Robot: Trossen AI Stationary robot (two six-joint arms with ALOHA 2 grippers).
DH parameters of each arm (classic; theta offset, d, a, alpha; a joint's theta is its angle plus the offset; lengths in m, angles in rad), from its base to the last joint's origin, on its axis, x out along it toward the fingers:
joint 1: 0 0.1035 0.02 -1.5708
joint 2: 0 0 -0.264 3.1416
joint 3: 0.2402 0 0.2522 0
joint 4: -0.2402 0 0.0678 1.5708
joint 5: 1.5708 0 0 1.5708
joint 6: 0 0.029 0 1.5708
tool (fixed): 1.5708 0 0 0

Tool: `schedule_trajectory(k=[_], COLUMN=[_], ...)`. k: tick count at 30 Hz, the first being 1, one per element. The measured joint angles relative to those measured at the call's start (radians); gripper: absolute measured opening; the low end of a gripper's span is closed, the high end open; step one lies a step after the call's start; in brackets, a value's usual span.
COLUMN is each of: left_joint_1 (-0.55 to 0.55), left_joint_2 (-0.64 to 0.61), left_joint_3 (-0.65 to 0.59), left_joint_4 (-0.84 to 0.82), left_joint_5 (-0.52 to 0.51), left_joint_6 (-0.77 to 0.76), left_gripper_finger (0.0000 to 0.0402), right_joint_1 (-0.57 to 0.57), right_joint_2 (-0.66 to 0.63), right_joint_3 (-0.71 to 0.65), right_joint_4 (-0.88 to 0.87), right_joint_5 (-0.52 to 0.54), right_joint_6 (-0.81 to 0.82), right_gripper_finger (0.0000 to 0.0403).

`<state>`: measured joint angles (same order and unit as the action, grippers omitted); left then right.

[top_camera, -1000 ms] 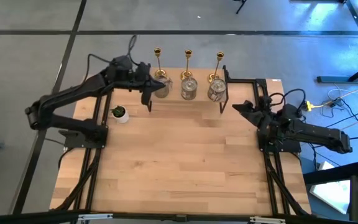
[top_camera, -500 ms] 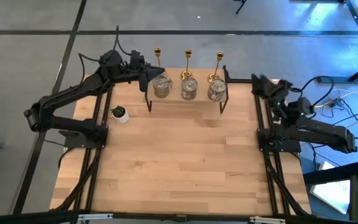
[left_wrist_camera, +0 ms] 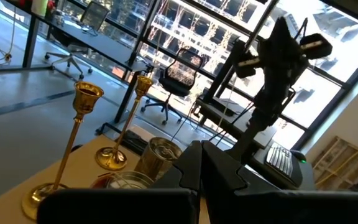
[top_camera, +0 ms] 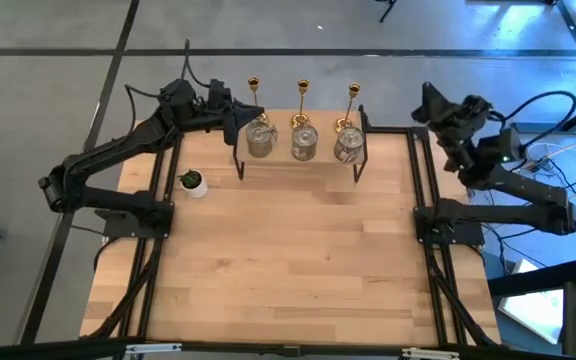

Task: Pick & Place candle stick holders
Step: Return to Home Position

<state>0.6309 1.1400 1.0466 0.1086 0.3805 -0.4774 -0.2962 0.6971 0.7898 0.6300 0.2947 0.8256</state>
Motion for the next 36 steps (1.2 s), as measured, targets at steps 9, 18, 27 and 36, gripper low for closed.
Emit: schedule_trajectory(k=[9, 18, 27, 36], left_joint_1=[0.0, -0.002, -0.002, -0.085], left_joint_2=[0.0, 0.001, 0.01, 0.041], left_joint_3=[0.0, 0.001, 0.001, 0.001], left_joint_4=[0.0, -0.068, -0.119, -0.127], left_joint_5=[0.005, -0.008, -0.211, -0.41], left_joint_6=[-0.007, 0.0, -0.035, -0.128], left_gripper_finger=[0.0002, 0.0002, 0.0002, 0.0002], right_joint_1=[-0.011, 0.195, 0.488, 0.598], right_joint_2=[0.154, 0.2, 0.124, -0.245], right_joint_3=[0.186, 0.236, 0.217, -0.002], right_joint_4=[-0.163, -0.598, -0.89, -0.906], right_joint_5=[-0.407, -0.688, -0.494, -0.388], right_joint_6=[-0.187, -0.398, -0.55, -0.579], right_gripper_finger=[0.0006, 0.0005, 0.0005, 0.0001])
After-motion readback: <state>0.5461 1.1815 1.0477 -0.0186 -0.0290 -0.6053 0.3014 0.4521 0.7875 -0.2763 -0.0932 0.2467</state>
